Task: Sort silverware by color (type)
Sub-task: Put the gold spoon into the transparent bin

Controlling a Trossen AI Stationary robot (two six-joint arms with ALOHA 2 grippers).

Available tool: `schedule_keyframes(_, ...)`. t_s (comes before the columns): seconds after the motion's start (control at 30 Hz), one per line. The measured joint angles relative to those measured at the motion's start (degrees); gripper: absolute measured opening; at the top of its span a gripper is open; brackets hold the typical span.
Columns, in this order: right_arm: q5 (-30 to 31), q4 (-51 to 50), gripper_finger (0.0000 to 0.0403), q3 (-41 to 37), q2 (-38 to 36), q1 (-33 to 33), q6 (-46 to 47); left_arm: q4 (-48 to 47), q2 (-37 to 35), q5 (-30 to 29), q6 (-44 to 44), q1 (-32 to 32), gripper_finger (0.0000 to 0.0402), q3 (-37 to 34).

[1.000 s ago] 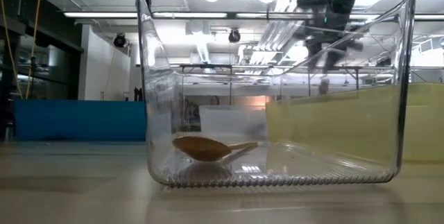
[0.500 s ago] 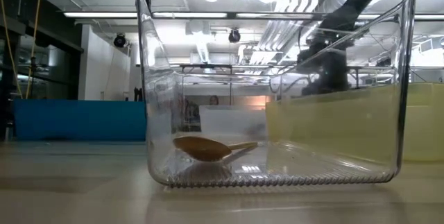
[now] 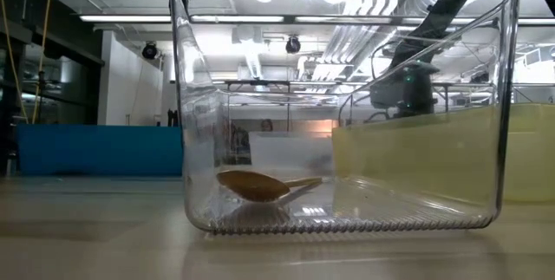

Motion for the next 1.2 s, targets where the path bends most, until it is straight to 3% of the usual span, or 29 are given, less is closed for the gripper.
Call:
schedule_keyframes(0.33, 0.3, -0.4, 0.0011, -0.6, -0.1, 1.4, 0.0, 0.0, 0.0, -0.2, -1.2, 0.0, 0.0, 0.0)
schedule_keyframes(0.57, 2.6, -1.2, 0.0014, -2.0, -0.4, 4.8, -2.1, 0.0, 0.0, -0.2, -1.0, 0.0, 0.0, 0.0)
schedule_keyframes(0.73, 0.0, -2.5, 0.0007, -2.7, -3.9, 6.7, -3.2, 0.0, 0.0, -0.2, -1.0, 0.0, 0.0, 0.0)
schedule_keyframes(1.03, -1.0, -1.6, 0.0001, -2.4, -23.6, 10.4, -2.4, 0.0, 0.0, -0.2, 0.2, 0.0, 0.0, 0.0)
schedule_keyframes(1.2, -1.4, -0.2, 0.0001, -2.4, -35.0, 14.6, 2.7, 0.0, 0.0, -0.2, 0.2, 0.0, 0.0, 0.0)
